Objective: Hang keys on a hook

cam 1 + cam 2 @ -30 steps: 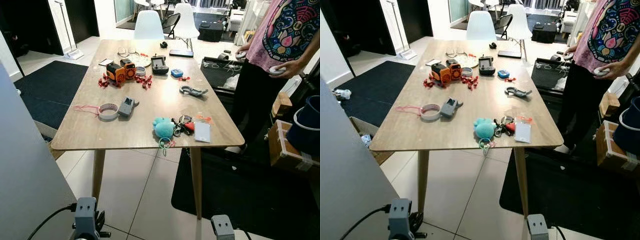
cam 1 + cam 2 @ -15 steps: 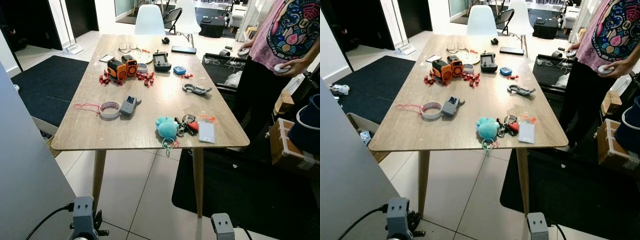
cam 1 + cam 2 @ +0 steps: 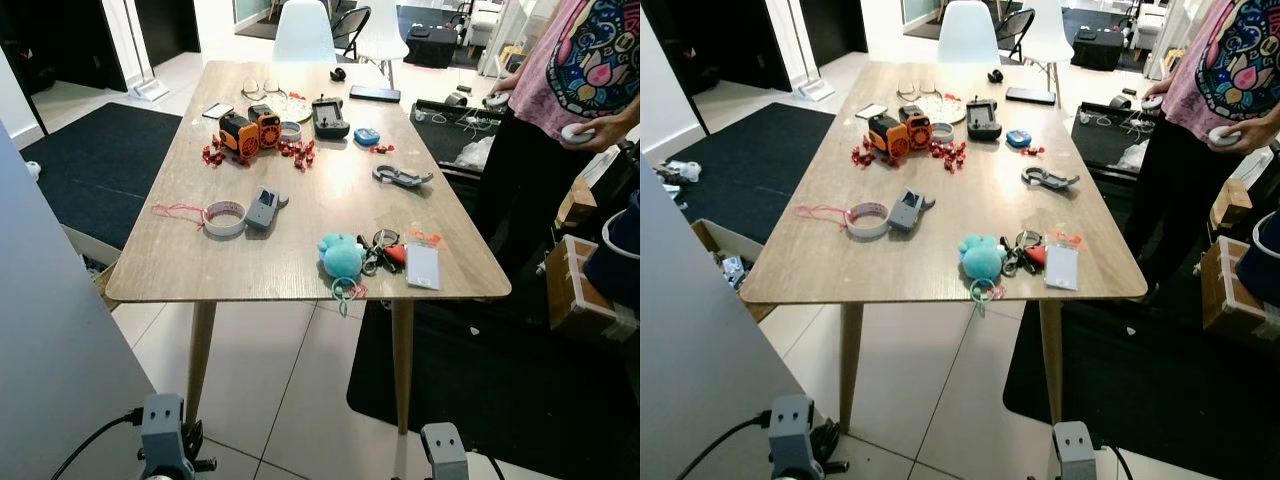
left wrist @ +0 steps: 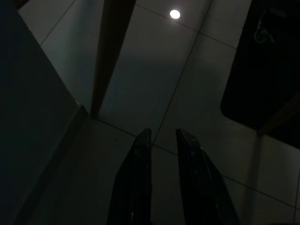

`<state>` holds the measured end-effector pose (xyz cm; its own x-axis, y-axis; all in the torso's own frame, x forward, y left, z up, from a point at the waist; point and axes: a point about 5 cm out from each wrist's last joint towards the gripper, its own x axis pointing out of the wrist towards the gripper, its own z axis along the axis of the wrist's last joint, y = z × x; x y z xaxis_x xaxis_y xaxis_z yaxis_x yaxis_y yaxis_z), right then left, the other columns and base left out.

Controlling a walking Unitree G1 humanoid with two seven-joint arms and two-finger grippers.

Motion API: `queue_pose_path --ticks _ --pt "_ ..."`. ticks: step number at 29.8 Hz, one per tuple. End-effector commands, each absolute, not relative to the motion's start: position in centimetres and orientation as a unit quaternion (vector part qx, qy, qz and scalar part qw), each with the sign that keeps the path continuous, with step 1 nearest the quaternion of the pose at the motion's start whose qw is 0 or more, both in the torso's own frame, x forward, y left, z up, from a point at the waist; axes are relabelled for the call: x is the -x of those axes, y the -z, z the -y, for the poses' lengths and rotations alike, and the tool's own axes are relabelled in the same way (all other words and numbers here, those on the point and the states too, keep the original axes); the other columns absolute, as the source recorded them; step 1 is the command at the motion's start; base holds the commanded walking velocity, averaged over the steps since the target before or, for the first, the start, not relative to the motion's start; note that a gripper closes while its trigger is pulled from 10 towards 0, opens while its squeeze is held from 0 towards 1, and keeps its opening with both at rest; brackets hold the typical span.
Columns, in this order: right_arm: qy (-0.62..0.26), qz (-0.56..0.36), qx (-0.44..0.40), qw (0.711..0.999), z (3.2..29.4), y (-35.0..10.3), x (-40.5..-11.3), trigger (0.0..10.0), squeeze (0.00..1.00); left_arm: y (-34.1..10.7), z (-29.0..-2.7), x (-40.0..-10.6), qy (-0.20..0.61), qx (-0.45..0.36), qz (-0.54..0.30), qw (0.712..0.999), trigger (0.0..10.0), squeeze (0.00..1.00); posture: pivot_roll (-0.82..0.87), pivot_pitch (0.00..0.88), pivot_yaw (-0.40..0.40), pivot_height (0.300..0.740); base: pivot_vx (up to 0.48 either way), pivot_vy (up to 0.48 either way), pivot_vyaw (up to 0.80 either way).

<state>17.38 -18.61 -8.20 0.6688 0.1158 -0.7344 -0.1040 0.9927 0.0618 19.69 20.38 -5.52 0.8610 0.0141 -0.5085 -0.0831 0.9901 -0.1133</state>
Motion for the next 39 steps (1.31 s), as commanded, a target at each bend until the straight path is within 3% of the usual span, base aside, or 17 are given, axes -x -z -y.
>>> queue_pose_path --ticks 1,6,39 --pt "-0.054 -0.415 -0.011 0.908 18.79 8.49 -16.83 10.0 0.0 5.79 -20.02 -19.37 -0.026 0.077 -0.269 0.96 10.0 0.0 0.04 0.086 -0.041 0.74 0.277 0.0 0.0" --pt "-0.055 -0.416 -0.01 0.908 18.79 8.5 -16.82 10.0 0.0 5.77 -20.08 -19.41 -0.026 0.078 -0.269 0.96 10.0 0.0 0.04 0.088 -0.043 0.74 0.272 0.0 0.0" --pt "-0.058 -0.415 -0.008 0.908 18.74 8.41 -17.06 10.0 0.0 5.54 -20.76 -19.19 -0.045 0.078 -0.253 0.963 10.0 0.0 0.05 0.087 -0.046 0.74 0.0 0.0 0.0"
